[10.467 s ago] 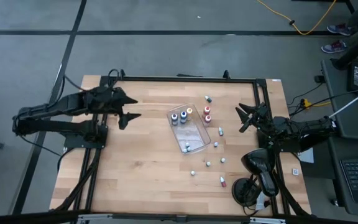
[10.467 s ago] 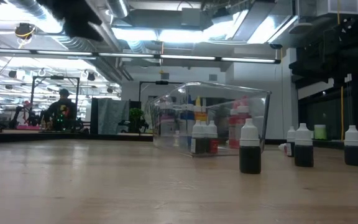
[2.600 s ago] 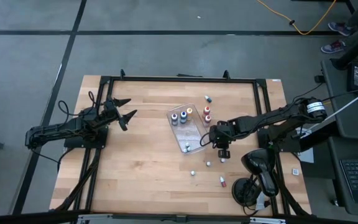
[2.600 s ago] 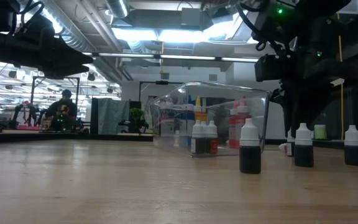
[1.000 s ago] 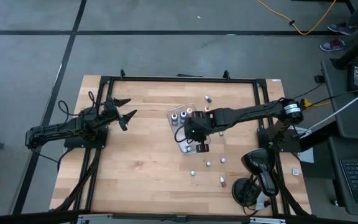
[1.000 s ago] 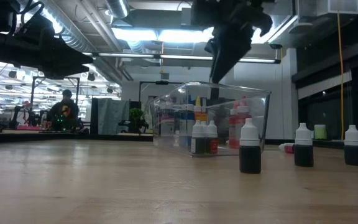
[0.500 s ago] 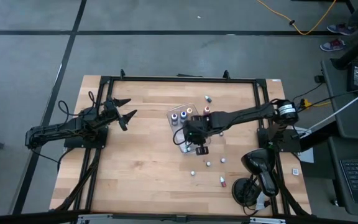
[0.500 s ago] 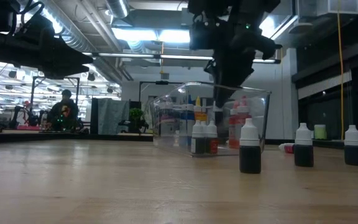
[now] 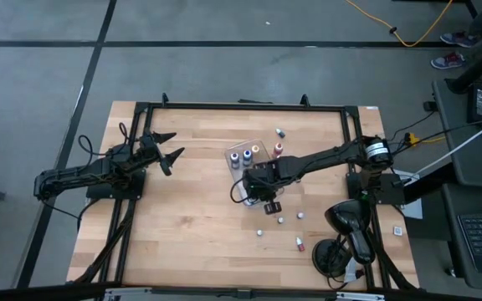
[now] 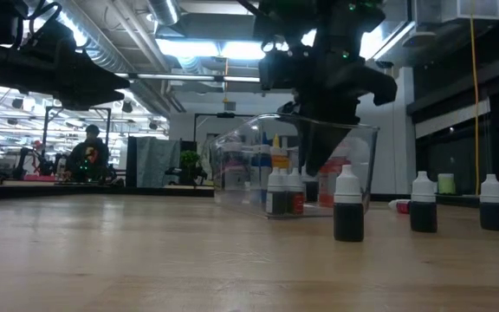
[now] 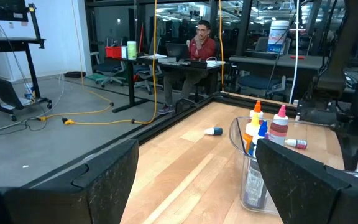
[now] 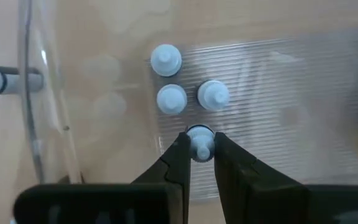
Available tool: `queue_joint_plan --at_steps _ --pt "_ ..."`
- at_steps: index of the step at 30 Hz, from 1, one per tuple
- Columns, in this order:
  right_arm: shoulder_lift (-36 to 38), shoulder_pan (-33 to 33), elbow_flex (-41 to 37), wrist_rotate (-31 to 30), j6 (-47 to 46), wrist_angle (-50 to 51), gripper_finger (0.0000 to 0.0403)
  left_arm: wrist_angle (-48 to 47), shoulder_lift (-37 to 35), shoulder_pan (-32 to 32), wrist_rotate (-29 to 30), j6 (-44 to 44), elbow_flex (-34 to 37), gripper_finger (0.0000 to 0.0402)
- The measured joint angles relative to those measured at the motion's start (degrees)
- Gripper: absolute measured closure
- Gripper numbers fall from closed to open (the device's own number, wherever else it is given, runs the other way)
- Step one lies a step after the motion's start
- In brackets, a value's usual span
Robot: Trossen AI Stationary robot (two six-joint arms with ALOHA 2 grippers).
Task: Pick & Place food coloring
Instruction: Put the top small red food coloring bottle into the bottom of the bin
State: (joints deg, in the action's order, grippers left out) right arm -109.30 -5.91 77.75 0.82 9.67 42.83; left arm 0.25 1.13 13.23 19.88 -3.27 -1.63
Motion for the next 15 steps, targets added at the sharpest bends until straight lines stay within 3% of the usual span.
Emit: queue_joint_plan --at_steps 8,15 --pt "-0.2 0.0 0.1 0.6 0.0 -0.5 0.0344 0.0 0.0 0.0 0.0 0.0 0.0 0.0082" --pt "-0.3 0.1 0.1 1.0 -0.1 -0.5 0.0299 0.0 0.0 0.0 0.0 0.0 0.0 0.0082"
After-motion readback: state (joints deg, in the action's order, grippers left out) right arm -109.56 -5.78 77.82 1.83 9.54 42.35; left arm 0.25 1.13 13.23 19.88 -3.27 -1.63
